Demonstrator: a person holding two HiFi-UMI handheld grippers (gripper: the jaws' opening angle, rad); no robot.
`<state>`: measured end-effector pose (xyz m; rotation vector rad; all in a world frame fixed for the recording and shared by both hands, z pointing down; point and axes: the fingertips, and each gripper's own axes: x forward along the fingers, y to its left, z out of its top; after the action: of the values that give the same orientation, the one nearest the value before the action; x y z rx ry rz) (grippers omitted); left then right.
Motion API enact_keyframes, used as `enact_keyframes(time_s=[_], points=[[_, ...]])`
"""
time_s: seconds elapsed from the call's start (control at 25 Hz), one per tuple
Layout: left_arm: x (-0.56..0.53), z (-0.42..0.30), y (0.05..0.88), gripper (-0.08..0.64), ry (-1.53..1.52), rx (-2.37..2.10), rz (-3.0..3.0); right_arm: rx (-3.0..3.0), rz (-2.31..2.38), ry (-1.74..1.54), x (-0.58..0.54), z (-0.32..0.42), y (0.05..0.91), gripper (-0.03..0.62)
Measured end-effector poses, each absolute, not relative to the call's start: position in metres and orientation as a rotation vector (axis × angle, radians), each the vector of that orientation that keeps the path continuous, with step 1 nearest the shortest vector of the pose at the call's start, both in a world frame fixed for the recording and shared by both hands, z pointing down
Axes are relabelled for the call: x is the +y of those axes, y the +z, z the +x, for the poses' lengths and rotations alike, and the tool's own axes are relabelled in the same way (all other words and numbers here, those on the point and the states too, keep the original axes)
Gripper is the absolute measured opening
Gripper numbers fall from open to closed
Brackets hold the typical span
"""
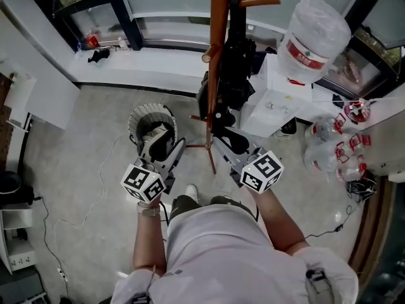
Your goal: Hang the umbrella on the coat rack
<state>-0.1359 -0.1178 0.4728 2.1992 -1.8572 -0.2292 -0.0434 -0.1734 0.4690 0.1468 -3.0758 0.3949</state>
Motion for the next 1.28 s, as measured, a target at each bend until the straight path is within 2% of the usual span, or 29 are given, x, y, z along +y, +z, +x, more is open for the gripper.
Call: enact_keyframes(time_s=[0.16,0.72,1.28], points=[[-0.103,-0.144,0.472,0.147,-0.226,-1.912,2.165,-3.079,0.082,0.365,-0.159,-0.053,0.464,0.124],[-0.082,-0.141,0.476,0.144,-0.14,-1.937,2.147,-3.054,-0.035,0.276,-0.125,-0.071,0.466,0.124],[-0.081,-0.144,0.479,0.144,-0.185,-1.905,2.156,-3.014,0.024,0.216,-0.121,-0.071,0.479,0.124]])
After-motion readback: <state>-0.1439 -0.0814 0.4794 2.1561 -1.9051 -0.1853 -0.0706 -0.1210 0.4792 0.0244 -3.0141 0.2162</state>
